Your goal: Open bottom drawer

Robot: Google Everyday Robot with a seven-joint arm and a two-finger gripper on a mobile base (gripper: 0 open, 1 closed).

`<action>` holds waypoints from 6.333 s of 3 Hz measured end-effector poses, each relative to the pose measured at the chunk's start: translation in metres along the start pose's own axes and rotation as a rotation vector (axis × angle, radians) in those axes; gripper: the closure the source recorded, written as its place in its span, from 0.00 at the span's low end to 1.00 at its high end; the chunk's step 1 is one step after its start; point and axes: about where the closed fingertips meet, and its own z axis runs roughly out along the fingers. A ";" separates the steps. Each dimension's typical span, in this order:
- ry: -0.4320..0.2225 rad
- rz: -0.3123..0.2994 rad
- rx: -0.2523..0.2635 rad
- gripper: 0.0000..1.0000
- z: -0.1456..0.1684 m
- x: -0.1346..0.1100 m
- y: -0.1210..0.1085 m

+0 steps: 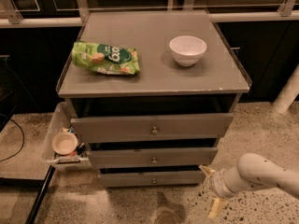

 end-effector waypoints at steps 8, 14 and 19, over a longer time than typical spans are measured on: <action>-0.164 -0.144 0.113 0.00 0.214 0.088 -0.064; -0.051 -0.205 0.246 0.00 0.283 0.112 -0.173; -0.068 -0.224 0.223 0.64 0.282 0.108 -0.139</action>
Offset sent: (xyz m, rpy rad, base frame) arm 0.0404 -0.0098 -0.1627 0.1532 -0.0743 0.0808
